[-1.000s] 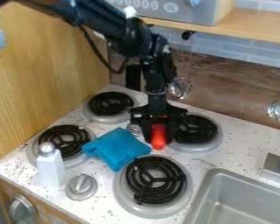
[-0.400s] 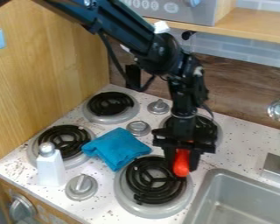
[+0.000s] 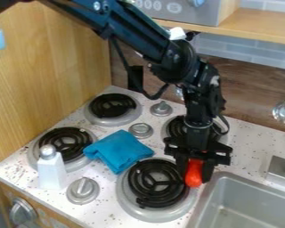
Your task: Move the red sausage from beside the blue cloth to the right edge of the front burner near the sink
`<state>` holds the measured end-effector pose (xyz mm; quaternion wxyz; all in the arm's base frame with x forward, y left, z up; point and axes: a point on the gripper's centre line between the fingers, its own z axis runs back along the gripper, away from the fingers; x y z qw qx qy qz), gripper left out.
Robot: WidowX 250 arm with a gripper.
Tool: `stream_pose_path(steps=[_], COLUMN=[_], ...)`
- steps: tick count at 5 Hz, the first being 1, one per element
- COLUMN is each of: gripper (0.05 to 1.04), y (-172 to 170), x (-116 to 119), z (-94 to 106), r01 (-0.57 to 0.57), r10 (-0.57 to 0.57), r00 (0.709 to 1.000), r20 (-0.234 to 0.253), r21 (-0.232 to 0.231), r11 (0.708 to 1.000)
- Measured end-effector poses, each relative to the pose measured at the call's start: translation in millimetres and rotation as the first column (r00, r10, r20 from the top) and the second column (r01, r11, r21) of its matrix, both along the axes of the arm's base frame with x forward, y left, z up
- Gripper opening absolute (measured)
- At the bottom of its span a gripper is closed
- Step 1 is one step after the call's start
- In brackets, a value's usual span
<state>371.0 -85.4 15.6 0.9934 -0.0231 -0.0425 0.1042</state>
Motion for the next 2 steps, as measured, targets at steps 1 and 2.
stream_pose_path(steps=[1, 2], gripper=[0.562, 0.635], y=[-2.1, -2.2], x=[-2.2, -2.4], z=[-8.4, -13.0], r01=[-0.005, -0.009], r10=[0.005, 0.009], r00=[1.000, 1.000], r20=[-0.016, -0.014], r21=[0.009, 0.007], r11=[1.000, 1.000])
